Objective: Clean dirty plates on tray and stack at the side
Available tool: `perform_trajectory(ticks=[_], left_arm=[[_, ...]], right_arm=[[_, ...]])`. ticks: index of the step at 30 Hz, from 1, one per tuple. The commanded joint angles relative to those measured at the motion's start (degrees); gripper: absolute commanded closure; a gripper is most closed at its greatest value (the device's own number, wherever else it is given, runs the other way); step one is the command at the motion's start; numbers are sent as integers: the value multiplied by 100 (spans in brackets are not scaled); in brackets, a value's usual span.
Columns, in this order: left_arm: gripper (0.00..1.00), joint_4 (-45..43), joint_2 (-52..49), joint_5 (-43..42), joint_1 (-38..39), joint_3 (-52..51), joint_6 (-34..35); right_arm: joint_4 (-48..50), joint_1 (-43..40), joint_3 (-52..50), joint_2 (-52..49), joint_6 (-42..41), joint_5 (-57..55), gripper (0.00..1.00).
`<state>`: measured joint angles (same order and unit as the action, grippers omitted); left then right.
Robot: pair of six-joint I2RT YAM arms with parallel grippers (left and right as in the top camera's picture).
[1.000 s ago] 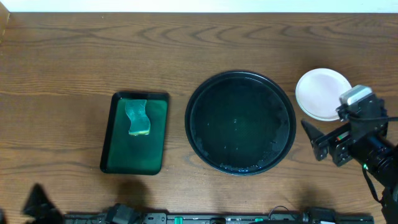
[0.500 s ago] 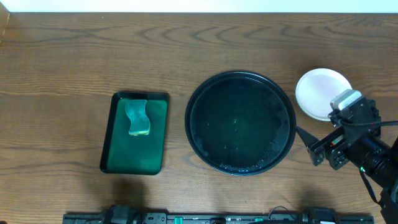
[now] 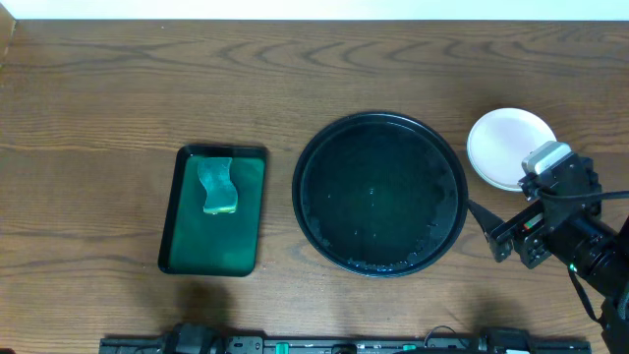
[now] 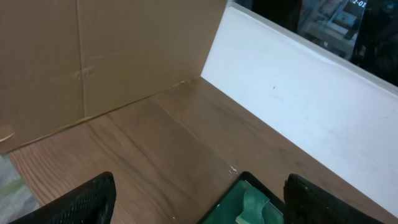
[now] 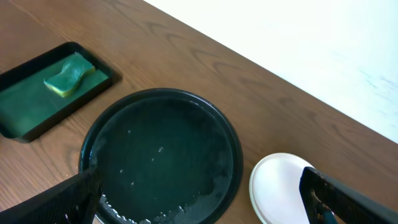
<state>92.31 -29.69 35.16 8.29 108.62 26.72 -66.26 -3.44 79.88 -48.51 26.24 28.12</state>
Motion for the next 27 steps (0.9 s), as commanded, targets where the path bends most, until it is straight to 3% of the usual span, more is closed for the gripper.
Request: perform_trajectory(ticks=[1, 23, 27], left_arm=[[13, 446, 42, -4, -24, 26, -120], [13, 446, 42, -4, -24, 26, -120], [13, 446, 42, -4, -24, 26, -120]], right_arm=[[2, 55, 37, 2, 81, 85, 1], [-527, 55, 35, 2, 59, 68, 1], [-669, 55, 35, 2, -415, 111, 1]])
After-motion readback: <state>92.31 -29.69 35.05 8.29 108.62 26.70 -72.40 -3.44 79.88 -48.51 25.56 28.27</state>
